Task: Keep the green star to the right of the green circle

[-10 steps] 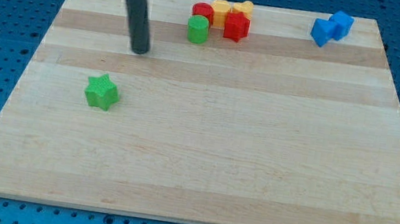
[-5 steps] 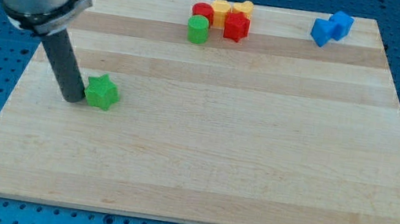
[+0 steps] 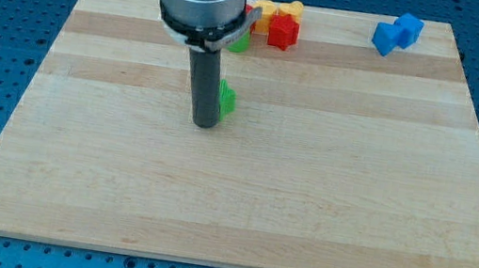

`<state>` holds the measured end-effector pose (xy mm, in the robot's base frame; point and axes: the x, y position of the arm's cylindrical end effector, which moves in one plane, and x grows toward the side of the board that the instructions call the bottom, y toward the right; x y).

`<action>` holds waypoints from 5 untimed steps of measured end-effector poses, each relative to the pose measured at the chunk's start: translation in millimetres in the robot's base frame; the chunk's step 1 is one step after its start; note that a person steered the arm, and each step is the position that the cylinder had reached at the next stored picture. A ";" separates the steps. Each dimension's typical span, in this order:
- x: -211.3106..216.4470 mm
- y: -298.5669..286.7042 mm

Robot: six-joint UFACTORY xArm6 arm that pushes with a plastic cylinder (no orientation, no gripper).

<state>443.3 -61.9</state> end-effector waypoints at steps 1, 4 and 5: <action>-25.0 0.0; -49.7 7.8; -61.6 10.3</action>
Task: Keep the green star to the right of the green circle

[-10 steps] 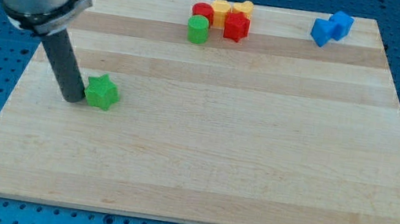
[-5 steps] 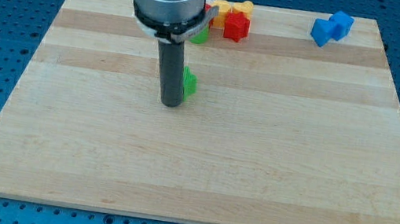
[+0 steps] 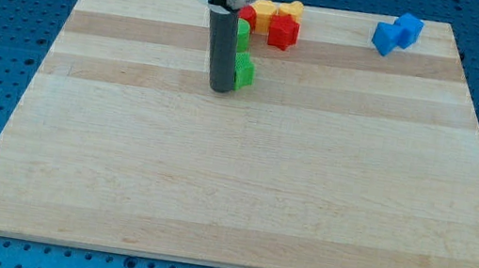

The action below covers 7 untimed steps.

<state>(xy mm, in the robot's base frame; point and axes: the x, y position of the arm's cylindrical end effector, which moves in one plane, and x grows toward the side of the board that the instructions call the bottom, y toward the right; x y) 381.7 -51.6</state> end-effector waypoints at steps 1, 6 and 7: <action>-11.0 0.8; -23.4 30.0; -27.2 24.9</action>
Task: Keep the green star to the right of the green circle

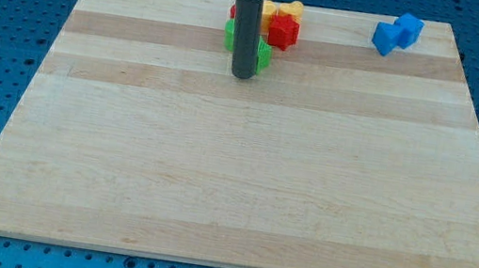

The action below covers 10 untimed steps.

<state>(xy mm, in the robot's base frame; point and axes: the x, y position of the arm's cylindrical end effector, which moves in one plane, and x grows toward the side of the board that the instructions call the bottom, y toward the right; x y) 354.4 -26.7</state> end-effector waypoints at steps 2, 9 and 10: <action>-5.1 8.4; -27.8 143.3; -27.8 187.1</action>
